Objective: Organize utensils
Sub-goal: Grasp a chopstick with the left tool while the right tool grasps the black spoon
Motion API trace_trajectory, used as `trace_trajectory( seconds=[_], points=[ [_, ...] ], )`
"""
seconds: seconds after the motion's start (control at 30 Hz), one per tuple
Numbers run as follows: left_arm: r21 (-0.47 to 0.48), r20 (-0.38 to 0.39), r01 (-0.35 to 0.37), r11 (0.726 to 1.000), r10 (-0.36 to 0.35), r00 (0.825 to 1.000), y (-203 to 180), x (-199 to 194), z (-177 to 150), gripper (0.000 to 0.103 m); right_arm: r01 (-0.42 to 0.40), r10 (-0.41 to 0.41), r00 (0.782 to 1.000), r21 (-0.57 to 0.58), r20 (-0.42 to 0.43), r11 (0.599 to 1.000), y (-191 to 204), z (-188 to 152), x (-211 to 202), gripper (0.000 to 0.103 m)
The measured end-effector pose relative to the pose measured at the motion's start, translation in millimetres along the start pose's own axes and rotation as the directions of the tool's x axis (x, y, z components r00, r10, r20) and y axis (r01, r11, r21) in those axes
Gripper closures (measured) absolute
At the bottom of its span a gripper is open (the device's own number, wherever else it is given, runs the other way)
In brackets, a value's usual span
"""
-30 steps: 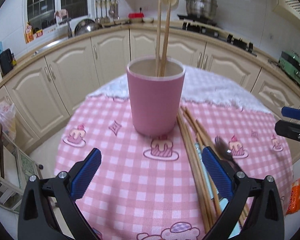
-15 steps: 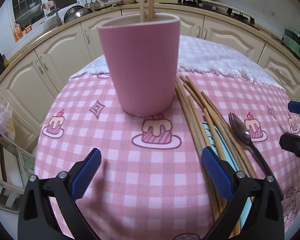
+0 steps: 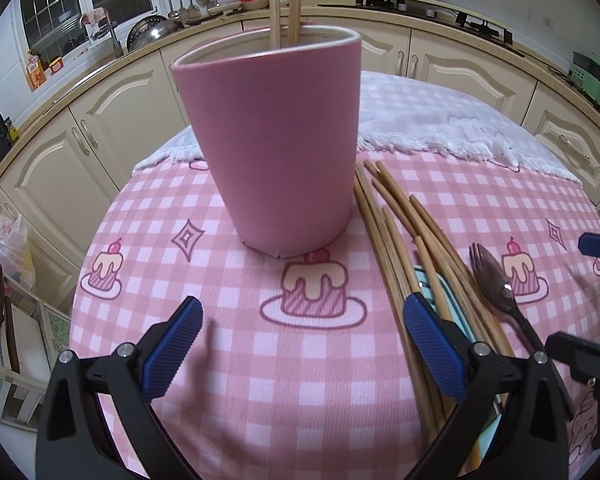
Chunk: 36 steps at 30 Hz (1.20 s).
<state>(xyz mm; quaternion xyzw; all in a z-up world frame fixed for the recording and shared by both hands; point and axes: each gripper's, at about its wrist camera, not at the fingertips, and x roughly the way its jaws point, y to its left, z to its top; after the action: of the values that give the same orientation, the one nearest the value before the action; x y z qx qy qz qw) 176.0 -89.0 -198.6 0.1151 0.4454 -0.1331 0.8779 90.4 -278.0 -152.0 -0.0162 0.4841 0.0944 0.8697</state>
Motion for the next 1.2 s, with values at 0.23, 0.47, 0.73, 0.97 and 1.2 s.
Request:
trace_trajectory(
  seconds=[0.23,0.47,0.73,0.97,1.2],
  points=[
    [-0.056,0.003,0.009,0.998,-0.009,1.000,5,9,7,0.004,0.007,-0.007,1.000,-0.006,0.000,1.000,2,1,0,0.006],
    [-0.063,0.010,-0.011,0.998,0.012,1.000,-4,10,6,0.004,0.022,-0.022,1.000,-0.001,-0.010,1.000,-2,0,4,0.006],
    [-0.027,-0.001,0.038,0.999,-0.038,0.999,-11,14,8,0.021,0.035,-0.035,0.999,-0.015,-0.021,0.999,-1,-1,8,0.006],
    [0.032,-0.018,0.085,0.996,-0.085,0.996,-14,3,3,0.055,0.041,-0.045,0.996,-0.062,-0.072,0.997,8,-2,22,0.016],
    [0.053,-0.050,0.101,0.993,-0.098,0.994,-9,7,8,0.050,0.029,-0.032,0.996,-0.044,-0.082,0.999,10,9,26,0.029]
  ],
)
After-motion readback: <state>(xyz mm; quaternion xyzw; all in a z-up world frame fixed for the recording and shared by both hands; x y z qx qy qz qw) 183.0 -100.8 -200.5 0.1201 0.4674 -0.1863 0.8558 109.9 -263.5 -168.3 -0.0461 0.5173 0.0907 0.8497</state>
